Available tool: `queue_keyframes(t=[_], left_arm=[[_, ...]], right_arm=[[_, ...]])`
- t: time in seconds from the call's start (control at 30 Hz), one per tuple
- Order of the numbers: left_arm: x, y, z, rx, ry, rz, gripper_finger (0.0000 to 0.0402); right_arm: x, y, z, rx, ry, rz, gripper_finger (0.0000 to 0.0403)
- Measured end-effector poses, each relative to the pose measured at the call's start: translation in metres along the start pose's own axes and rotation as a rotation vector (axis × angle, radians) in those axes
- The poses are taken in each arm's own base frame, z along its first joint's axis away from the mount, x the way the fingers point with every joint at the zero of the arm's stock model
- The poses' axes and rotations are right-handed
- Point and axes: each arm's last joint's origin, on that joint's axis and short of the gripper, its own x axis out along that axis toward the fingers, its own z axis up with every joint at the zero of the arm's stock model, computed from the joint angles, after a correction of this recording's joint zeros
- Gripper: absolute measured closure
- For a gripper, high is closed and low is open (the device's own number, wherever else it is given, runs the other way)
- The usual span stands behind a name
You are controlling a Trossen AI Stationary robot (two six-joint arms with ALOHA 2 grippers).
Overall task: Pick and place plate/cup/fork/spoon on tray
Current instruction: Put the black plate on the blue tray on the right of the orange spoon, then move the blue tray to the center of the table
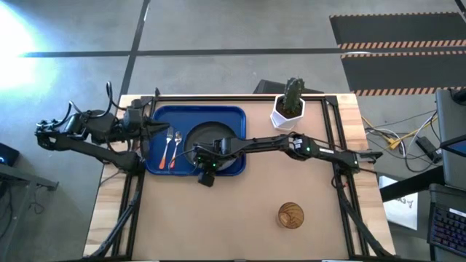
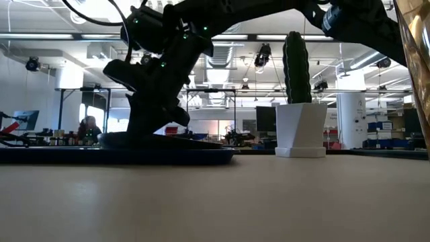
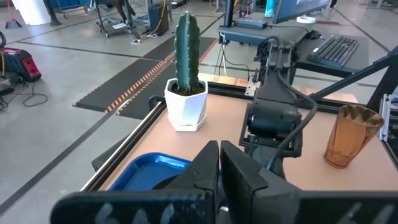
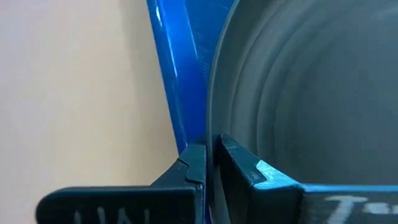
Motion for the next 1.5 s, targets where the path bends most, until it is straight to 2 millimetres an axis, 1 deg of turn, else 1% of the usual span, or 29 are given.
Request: queue_keyframes(t=[0.23, 0.53, 0.67, 0.77, 1.0, 1.17, 1.27, 1.5], left_arm=[[-0.001, 0.001, 0.000, -0.002, -0.004, -0.001, 0.0402], [-0.001, 0.001, 0.000, -0.002, -0.005, -0.001, 0.0402], [-0.001, 0.001, 0.000, -0.002, -0.004, -0.002, 0.0402], [-0.001, 0.001, 0.000, -0.002, -0.004, -0.002, 0.0402], [-0.002, 0.001, 0.000, -0.003, -0.006, -0.002, 0.0402], [-0.002, 0.001, 0.000, -0.003, -0.006, -0.002, 0.0402], [-0.002, 0.001, 0.000, -0.003, -0.005, -0.002, 0.0402], [-0.002, 0.001, 0.000, -0.003, -0.006, -0.002, 0.0402]], right_arm=[[0.000, 0.000, 0.000, -0.004, 0.000, -0.001, 0.0383], [0.003, -0.006, -0.002, 0.002, 0.012, -0.001, 0.0362], [0.003, -0.006, -0.001, 0.038, 0.007, 0.000, 0.0352], [0.004, -0.005, -0.002, 0.054, 0.008, 0.002, 0.0338], [0.004, -0.001, -0.002, 0.052, 0.002, 0.008, 0.0290], [0.004, 0.007, 0.001, 0.037, -0.043, 0.033, 0.0265], [-0.001, 0.011, 0.005, 0.024, -0.076, 0.048, 0.0257], [-0.023, 0.019, 0.011, 0.011, -0.121, 0.061, 0.0250]])
